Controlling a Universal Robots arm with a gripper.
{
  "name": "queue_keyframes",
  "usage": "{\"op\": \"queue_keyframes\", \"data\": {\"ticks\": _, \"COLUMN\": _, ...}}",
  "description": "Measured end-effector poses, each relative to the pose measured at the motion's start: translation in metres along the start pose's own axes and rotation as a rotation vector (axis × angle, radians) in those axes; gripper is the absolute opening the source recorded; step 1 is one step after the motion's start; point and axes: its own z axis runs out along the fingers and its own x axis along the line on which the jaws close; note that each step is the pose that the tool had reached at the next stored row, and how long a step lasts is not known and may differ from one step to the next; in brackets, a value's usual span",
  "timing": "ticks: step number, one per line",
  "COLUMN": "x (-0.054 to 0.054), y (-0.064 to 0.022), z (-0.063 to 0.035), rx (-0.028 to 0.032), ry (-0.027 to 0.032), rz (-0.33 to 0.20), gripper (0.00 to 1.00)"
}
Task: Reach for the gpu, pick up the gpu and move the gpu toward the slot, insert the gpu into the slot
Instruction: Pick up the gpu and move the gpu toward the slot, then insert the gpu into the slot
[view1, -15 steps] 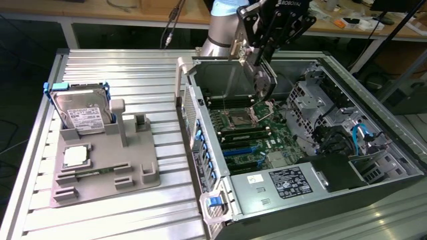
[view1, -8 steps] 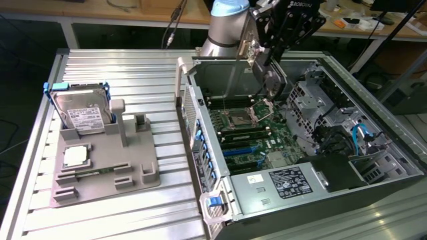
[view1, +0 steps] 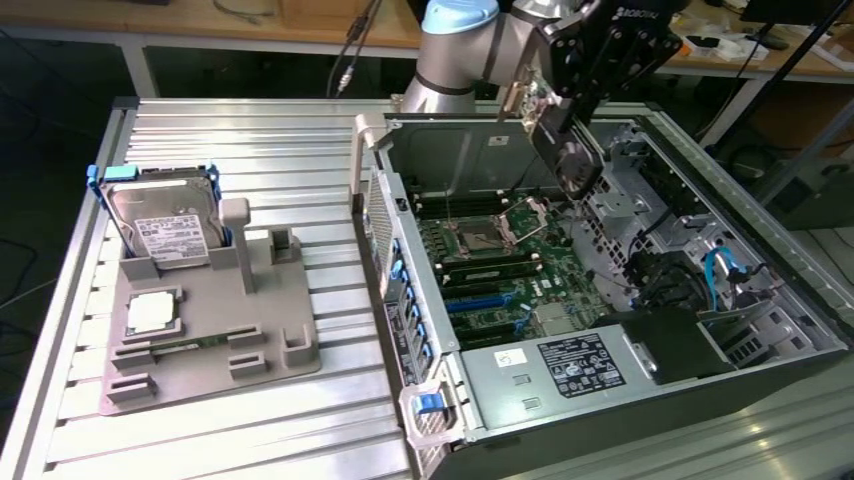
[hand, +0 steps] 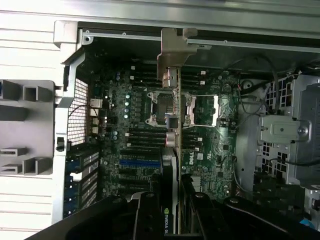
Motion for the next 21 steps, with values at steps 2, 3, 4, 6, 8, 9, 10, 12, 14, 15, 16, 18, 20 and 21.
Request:
{"op": "queue_keyframes", "data": {"ticks": 2, "x": -0.0052, "y": -0.0004, "z": 0.0001, "rx": 0.0, "ry": 0.0001, "rz": 0.0, "gripper": 0.27}}
{"op": "queue_keyframes", "data": {"ticks": 3, "x": -0.0054, "y": -0.0004, "z": 0.0001, "rx": 0.0, "ry": 0.0, "rz": 0.0, "gripper": 0.27}}
{"op": "queue_keyframes", "data": {"ticks": 4, "x": -0.0054, "y": -0.0004, "z": 0.0001, "rx": 0.0, "ry": 0.0, "rz": 0.0, "gripper": 0.27}}
{"op": "queue_keyframes", "data": {"ticks": 6, "x": -0.0054, "y": -0.0003, "z": 0.0001, "rx": 0.0, "ry": 0.0, "rz": 0.0, "gripper": 0.27}}
{"op": "queue_keyframes", "data": {"ticks": 8, "x": -0.0055, "y": -0.0003, "z": 0.0001, "rx": 0.0, "ry": 0.0001, "rz": 0.0, "gripper": 0.27}}
{"op": "queue_keyframes", "data": {"ticks": 9, "x": -0.0057, "y": -0.0004, "z": 0.0001, "rx": 0.0, "ry": 0.0, "rz": 0.0, "gripper": 0.27}}
{"op": "queue_keyframes", "data": {"ticks": 10, "x": -0.0058, "y": -0.0004, "z": 0.0001, "rx": 0.0, "ry": 0.0, "rz": 0.0, "gripper": 0.27}}
{"op": "queue_keyframes", "data": {"ticks": 12, "x": -0.0059, "y": -0.0004, "z": 0.0001, "rx": 0.0, "ry": 0.0, "rz": 0.0, "gripper": 0.27}}
{"op": "queue_keyframes", "data": {"ticks": 14, "x": -0.0059, "y": -0.0004, "z": 0.0001, "rx": 0.0, "ry": 0.0, "rz": -0.001, "gripper": 0.27}}
{"op": "queue_keyframes", "data": {"ticks": 15, "x": -0.0059, "y": -0.0004, "z": 0.0001, "rx": 0.0, "ry": 0.0002, "rz": -0.003, "gripper": 0.27}}
{"op": "queue_keyframes", "data": {"ticks": 16, "x": -0.0059, "y": -0.0004, "z": 0.0001, "rx": -0.0001, "ry": 0.0004, "rz": -0.006, "gripper": 0.27}}
{"op": "queue_keyframes", "data": {"ticks": 18, "x": -0.006, "y": -0.0004, "z": 0.0001, "rx": -0.0002, "ry": 0.0012, "rz": -0.02, "gripper": 0.27}}
{"op": "queue_keyframes", "data": {"ticks": 20, "x": -0.0062, "y": -0.0004, "z": 0.0002, "rx": -0.0008, "ry": 0.0031, "rz": -0.05, "gripper": 0.27}}
{"op": "queue_keyframes", "data": {"ticks": 21, "x": -0.0064, "y": -0.0004, "z": 0.0002, "rx": -0.001, "ry": 0.0041, "rz": -0.066, "gripper": 0.27}}
